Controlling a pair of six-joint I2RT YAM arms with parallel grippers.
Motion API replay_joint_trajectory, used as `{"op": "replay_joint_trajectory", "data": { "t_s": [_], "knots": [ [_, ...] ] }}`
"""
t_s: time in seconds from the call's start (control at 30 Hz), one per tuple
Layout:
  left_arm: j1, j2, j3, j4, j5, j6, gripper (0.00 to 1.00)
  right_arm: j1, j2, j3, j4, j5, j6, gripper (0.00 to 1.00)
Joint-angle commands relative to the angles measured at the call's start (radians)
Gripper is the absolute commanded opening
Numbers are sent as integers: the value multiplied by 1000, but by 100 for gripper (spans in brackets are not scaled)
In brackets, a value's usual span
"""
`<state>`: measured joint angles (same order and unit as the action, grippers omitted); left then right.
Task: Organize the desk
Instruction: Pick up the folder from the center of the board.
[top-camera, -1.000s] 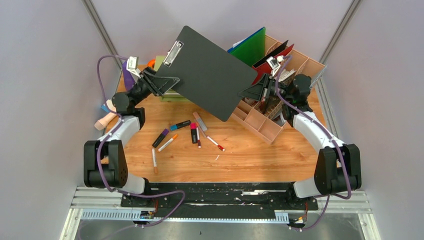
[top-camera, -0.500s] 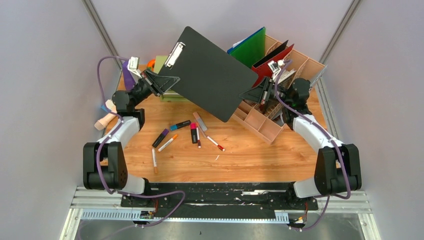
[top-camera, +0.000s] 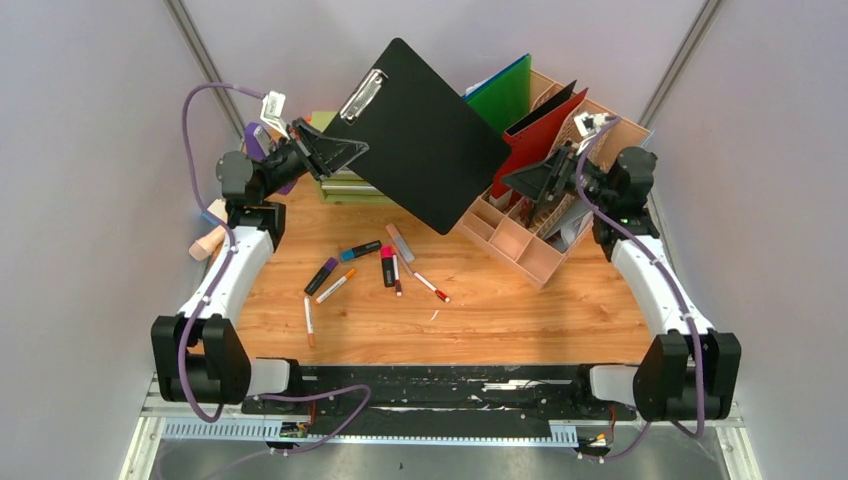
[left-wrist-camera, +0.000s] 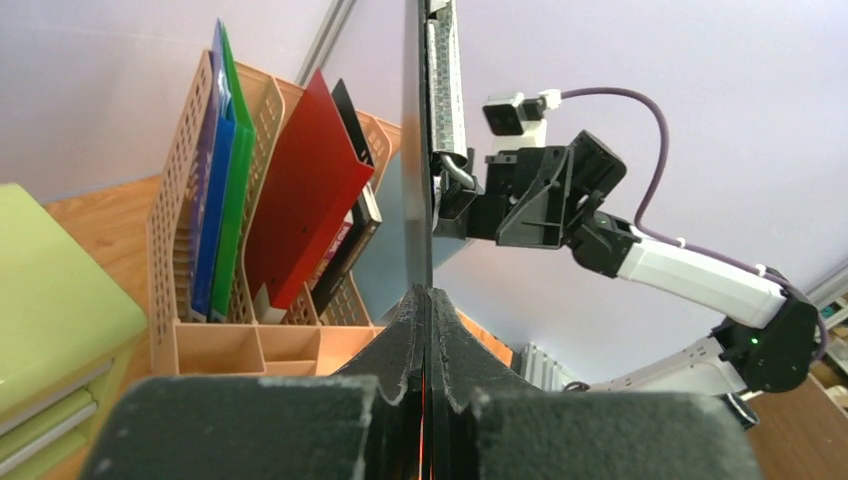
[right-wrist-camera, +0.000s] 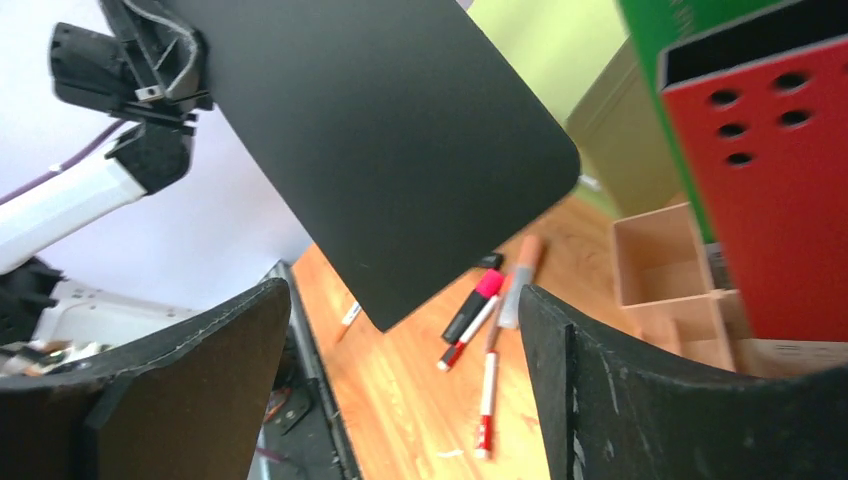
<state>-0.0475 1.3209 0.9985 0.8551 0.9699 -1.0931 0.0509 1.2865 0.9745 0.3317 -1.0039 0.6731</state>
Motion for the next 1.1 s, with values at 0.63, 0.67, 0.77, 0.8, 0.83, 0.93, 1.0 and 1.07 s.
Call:
{"op": "replay_joint_trajectory", "data": {
  "t_s": [0.63, 0.67, 0.77, 0.8, 0.83, 0.93, 1.0, 1.07],
  "knots": [
    [-7, -135, 315, -720, 79, 490, 0, -240, -313, 439, -899, 470, -833, 91],
    [-13, -137, 323, -777, 82, 515, 0, -242, -323, 416, -904, 492, -843, 91],
    [-39, -139, 370, -887, 84, 626, 0, -253, -337, 364, -920, 534, -858, 90],
    [-60, -136, 382, -934, 79, 644, 0, -258, -336, 355, -930, 539, -859, 90],
    [-72, -132, 407, -976, 75, 676, 0, -264, -333, 347, -938, 542, -857, 90],
    [-141, -108, 475, -1038, 28, 729, 0, -284, -327, 328, -952, 551, -845, 89],
    [-190, -77, 528, -1083, -11, 778, 0, -306, -326, 316, -952, 554, -832, 89],
    [-243, -39, 592, -1126, -56, 810, 0, -334, -328, 306, -951, 546, -810, 89]
  ]
}}
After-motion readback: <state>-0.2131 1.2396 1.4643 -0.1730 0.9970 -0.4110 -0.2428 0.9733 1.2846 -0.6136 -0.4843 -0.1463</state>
